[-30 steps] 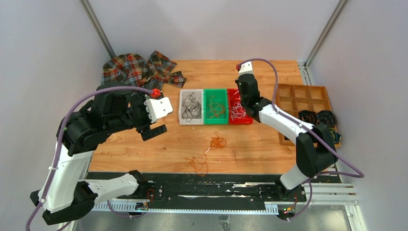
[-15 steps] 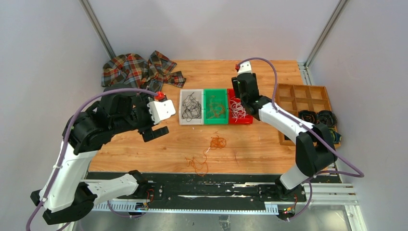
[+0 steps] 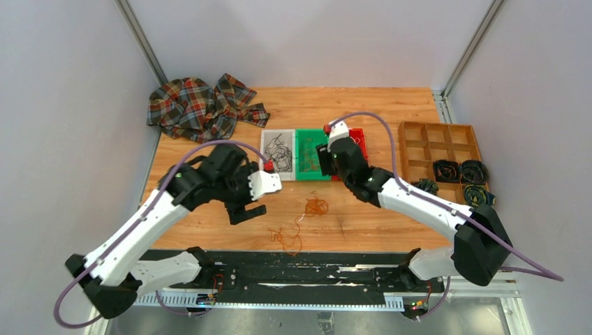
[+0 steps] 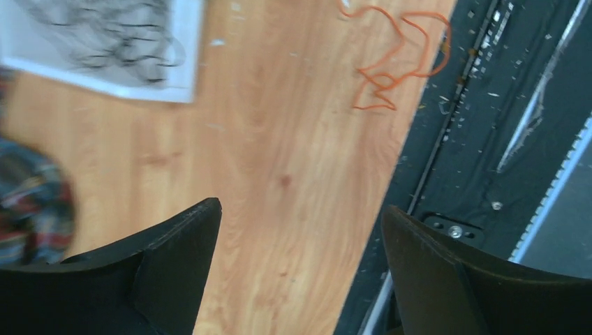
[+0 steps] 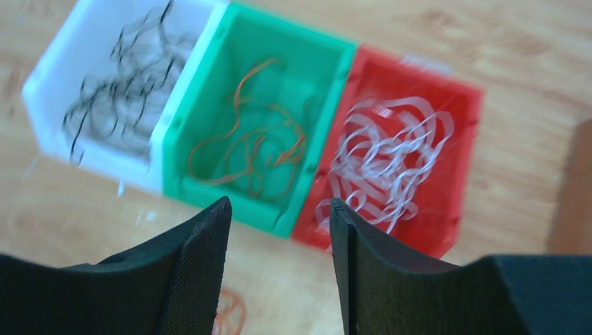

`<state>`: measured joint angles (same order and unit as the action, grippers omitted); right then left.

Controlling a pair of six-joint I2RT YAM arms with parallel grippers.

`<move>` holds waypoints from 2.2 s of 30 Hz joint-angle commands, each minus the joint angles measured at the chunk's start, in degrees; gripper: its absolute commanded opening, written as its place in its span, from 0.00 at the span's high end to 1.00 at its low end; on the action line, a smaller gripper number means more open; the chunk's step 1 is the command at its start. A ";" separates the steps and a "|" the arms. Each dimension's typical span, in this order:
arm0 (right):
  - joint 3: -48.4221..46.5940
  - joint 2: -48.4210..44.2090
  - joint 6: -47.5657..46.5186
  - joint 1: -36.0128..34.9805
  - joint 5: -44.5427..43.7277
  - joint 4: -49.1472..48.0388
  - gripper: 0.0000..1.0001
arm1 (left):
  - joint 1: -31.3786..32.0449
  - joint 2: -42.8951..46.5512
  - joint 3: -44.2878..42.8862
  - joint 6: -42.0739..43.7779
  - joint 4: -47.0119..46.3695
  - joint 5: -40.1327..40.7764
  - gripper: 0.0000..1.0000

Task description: Untangle the cables

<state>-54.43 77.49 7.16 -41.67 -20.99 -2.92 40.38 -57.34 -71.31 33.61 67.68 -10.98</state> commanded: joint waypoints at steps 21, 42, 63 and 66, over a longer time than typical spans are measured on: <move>18.20 -18.80 20.94 -7.73 -2.32 10.67 0.62 | 4.14 -26.37 21.98 21.23 -21.24 -16.86 0.49; 19.35 -22.29 15.50 -11.59 2.08 3.34 0.57 | 4.71 -13.05 9.85 14.67 -11.81 -9.68 0.99; 14.06 -17.83 1.38 -18.67 16.23 -13.67 0.44 | 4.71 -10.86 -34.50 9.39 1.62 2.88 0.99; 14.15 -16.84 -0.18 -20.03 17.37 -15.22 0.43 | 4.71 -12.87 -41.87 9.58 1.50 5.57 0.99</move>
<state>-38.76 59.59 10.98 -59.53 -6.92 -13.82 44.77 -68.36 -105.21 44.03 69.43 -10.59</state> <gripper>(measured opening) 0.563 0.019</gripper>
